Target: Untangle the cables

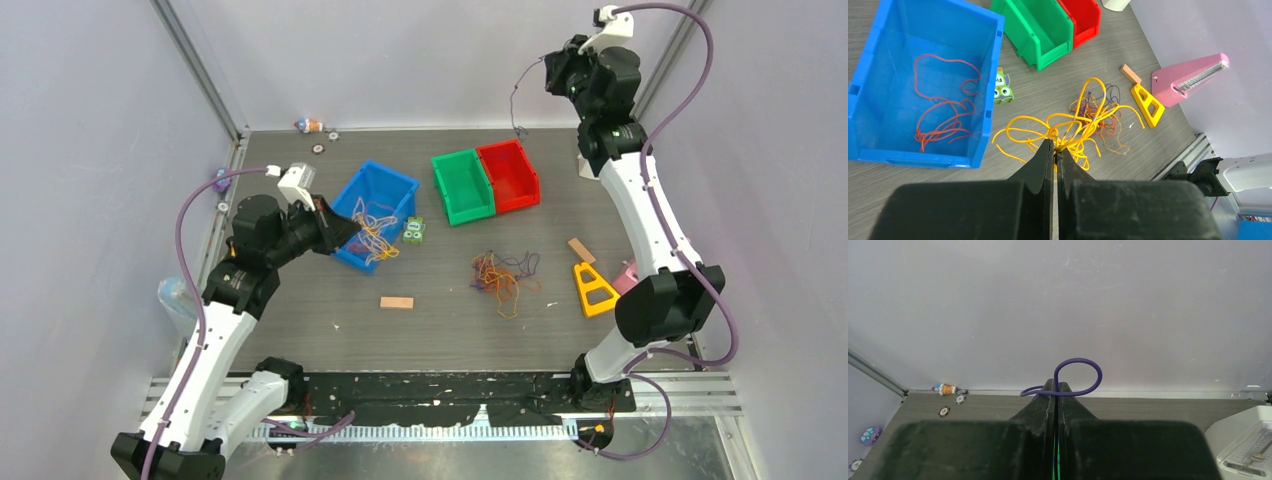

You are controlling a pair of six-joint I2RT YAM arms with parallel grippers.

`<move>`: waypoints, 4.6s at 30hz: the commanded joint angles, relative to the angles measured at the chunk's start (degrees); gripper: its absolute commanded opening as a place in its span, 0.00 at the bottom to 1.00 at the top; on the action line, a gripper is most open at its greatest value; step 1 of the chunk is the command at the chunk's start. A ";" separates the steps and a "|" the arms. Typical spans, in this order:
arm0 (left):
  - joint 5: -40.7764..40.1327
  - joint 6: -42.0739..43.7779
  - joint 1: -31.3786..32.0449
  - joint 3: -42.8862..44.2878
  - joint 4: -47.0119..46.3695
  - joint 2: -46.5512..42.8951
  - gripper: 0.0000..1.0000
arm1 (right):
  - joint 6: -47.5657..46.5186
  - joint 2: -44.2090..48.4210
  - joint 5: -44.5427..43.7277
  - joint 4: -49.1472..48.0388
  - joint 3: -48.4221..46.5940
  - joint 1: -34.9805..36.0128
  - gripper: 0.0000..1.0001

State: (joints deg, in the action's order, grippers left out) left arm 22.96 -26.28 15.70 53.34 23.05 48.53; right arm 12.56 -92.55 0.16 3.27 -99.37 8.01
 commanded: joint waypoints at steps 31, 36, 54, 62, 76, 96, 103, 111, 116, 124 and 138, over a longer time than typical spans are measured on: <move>-0.64 0.37 1.99 2.23 -1.45 0.43 0.00 | 0.62 -3.89 2.45 -2.92 10.50 -0.18 0.05; -0.71 0.36 2.57 1.90 -1.61 0.72 0.00 | 0.46 -9.54 0.76 0.98 9.88 -0.13 0.05; -0.95 0.44 3.17 1.28 -1.92 1.04 0.00 | -5.99 -29.93 -8.69 18.51 -2.27 6.03 0.05; -1.07 0.47 3.40 1.27 -1.74 1.56 0.00 | -6.37 -36.22 -3.46 29.99 -15.17 5.80 0.40; 0.04 -0.13 5.80 1.60 -3.39 5.35 0.00 | -9.85 -6.70 11.13 23.21 6.08 6.68 0.89; 7.52 -5.40 12.34 3.24 -12.61 9.86 0.00 | 1.90 29.33 39.70 -29.48 62.43 26.05 0.88; 8.88 -7.60 13.12 4.56 -13.68 10.71 0.00 | -0.65 28.75 38.65 -30.81 62.81 29.57 0.87; 4.38 -5.76 12.99 7.21 -9.66 10.75 0.00 | -3.26 30.19 34.09 -25.60 63.53 29.87 0.12; -5.34 -3.85 10.99 7.66 -5.57 8.21 0.00 | -3.57 35.01 25.44 -20.40 66.11 29.87 0.05; -16.20 -3.99 5.13 4.04 -3.34 1.86 0.00 | 0.50 40.59 4.37 -8.89 69.39 26.92 0.05; -38.93 -0.52 1.43 3.61 3.37 -6.55 0.00 | 4.61 37.93 -13.18 7.99 61.31 16.39 0.05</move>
State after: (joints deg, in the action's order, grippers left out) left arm -2.68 -29.04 19.31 55.20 24.01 46.70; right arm 16.08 -52.38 -5.32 5.32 -31.11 27.99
